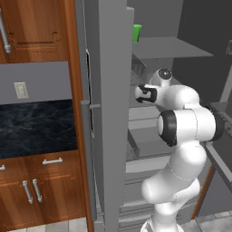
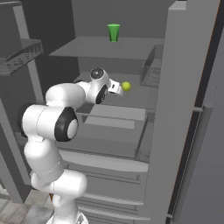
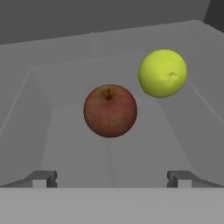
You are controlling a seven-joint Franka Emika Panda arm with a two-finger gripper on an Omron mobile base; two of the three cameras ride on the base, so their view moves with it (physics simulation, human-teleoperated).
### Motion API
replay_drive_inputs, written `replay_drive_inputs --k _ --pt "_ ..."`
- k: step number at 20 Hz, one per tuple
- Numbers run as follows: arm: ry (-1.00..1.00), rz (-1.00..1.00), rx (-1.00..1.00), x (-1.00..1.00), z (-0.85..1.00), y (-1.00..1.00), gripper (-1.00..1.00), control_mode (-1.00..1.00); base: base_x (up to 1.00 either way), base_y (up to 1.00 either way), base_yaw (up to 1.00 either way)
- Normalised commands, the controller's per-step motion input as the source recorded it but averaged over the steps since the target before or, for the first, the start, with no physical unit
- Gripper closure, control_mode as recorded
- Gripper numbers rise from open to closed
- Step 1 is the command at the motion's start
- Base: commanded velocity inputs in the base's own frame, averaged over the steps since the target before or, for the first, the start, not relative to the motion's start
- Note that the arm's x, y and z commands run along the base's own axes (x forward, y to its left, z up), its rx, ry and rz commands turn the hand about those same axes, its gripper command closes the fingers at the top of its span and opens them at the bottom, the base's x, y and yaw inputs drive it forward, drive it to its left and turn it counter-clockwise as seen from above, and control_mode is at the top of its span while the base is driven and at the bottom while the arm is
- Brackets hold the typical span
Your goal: Pick the pear and apple from the fridge and place them on the plate next to the blender to make a fruit smoothie.
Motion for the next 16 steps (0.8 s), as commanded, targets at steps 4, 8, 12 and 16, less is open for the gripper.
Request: replay_drive_inputs --k 4,8,12,16 --pt "0.00 0.00 0.00 0.39 -0.13 0.00 -1.00 -1.00 0.00 0.00 0.00" --pt "0.00 0.00 0.00 0.43 -0.12 0.00 -1.00 -1.00 0.00 0.00 0.00" --pt "0.00 0.00 0.02 0.43 -0.23 0.00 -1.00 -1.00 0.00 0.00 0.00" --pt "0.00 0.00 0.03 0.35 -0.17 -0.05 -1.00 -1.00 0.00 0.00 0.00"
